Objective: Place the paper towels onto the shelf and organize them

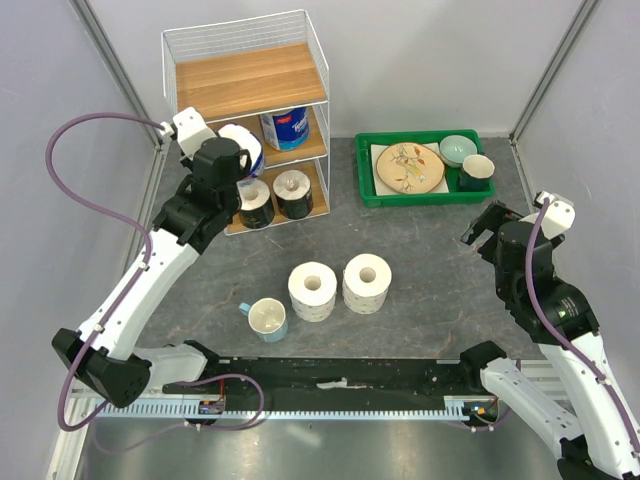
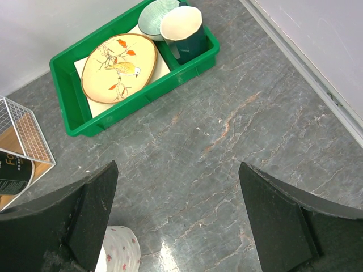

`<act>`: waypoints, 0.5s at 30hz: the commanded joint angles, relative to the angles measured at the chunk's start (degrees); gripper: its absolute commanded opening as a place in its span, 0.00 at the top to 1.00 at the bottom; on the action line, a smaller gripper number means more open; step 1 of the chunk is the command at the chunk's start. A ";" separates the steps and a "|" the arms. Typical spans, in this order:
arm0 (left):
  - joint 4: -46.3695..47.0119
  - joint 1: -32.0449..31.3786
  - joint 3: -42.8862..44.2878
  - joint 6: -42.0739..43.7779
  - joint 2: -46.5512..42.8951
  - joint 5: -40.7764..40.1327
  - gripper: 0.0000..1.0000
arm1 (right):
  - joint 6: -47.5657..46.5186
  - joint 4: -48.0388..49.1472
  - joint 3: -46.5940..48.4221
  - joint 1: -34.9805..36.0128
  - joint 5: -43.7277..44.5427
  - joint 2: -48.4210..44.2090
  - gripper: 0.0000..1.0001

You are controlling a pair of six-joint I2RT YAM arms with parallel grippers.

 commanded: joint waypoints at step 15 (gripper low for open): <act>12.94 4.03 7.55 0.05 6.31 -0.18 0.73 | -0.51 0.18 -0.72 -0.18 0.01 -1.10 0.04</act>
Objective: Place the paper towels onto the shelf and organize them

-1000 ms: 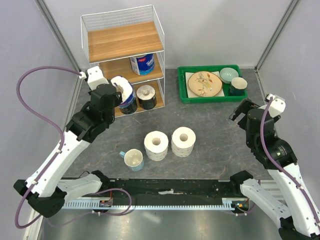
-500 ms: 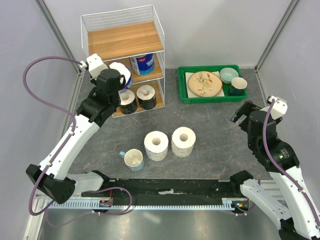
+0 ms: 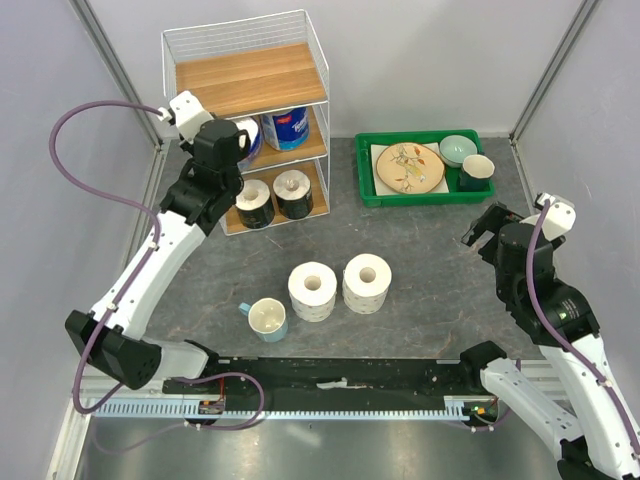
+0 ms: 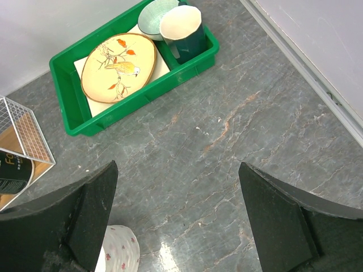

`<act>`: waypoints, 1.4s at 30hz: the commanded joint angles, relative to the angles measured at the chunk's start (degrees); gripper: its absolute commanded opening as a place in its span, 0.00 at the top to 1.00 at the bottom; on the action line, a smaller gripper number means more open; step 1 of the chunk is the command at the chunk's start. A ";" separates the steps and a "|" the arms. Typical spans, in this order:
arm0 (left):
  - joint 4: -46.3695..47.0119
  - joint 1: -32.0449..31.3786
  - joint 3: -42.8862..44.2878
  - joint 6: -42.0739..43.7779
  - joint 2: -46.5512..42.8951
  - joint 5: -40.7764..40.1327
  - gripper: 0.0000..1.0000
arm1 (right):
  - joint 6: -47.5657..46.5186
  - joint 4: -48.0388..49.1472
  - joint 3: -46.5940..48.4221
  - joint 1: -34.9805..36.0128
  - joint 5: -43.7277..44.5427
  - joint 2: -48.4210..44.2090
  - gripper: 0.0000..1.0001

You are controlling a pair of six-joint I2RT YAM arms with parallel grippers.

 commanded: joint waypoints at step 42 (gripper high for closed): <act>14.82 1.76 -12.75 -1.78 -14.67 12.87 0.31 | -1.32 -0.20 -0.62 -0.09 -0.91 -1.35 0.04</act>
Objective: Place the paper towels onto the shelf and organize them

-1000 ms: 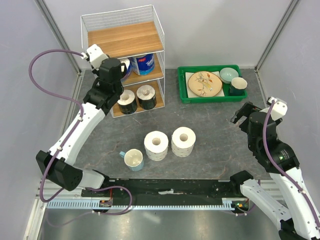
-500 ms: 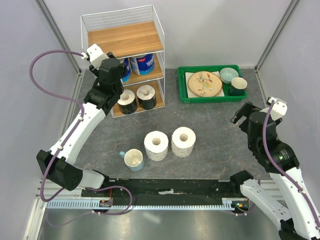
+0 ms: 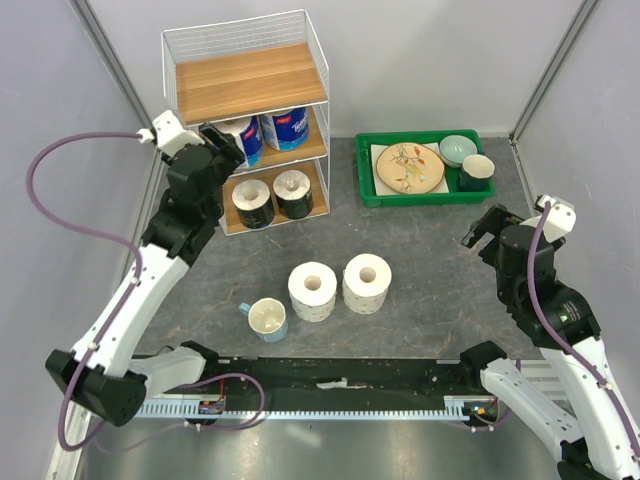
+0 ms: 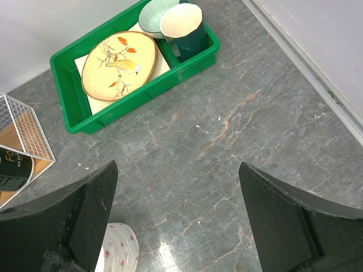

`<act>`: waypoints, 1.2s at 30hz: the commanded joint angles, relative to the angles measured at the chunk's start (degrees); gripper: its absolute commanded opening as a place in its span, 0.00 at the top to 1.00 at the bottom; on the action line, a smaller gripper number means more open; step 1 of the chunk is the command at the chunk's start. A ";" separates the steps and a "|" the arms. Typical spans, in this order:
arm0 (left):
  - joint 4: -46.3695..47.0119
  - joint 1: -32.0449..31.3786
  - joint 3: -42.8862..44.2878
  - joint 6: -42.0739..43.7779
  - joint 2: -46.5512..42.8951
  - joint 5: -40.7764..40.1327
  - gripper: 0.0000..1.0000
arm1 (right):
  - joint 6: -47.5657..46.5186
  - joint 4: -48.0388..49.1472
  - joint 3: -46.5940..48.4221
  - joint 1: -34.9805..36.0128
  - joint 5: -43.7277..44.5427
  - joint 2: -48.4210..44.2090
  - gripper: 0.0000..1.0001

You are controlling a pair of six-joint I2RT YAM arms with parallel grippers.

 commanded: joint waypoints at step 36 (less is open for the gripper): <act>-9.05 0.17 -22.60 -3.89 -23.83 13.60 0.27 | -13.25 50.95 2.15 4.82 -44.73 40.30 0.07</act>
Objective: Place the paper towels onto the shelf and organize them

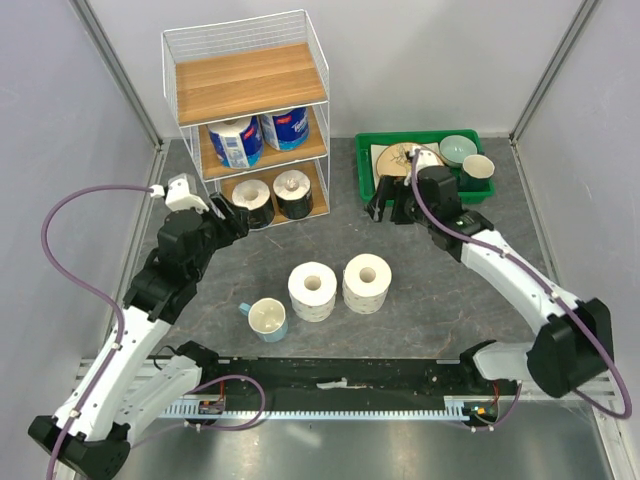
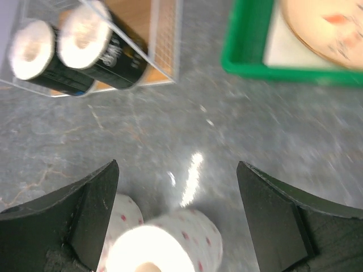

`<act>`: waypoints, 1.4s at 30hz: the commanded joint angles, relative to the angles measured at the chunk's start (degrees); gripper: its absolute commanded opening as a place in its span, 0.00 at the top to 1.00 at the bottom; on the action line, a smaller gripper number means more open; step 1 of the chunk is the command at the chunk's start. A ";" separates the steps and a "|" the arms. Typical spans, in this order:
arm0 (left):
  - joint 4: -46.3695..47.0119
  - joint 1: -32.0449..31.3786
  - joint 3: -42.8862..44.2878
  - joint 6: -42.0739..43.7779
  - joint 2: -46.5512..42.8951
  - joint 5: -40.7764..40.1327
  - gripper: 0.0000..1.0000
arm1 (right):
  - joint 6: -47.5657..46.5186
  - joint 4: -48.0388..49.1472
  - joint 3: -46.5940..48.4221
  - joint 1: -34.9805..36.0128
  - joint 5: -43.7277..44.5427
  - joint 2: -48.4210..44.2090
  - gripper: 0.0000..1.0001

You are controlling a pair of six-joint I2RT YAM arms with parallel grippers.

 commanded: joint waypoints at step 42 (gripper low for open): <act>53.66 11.44 -13.87 13.02 29.11 -13.64 0.65 | -7.49 45.79 18.58 7.70 2.61 37.25 0.61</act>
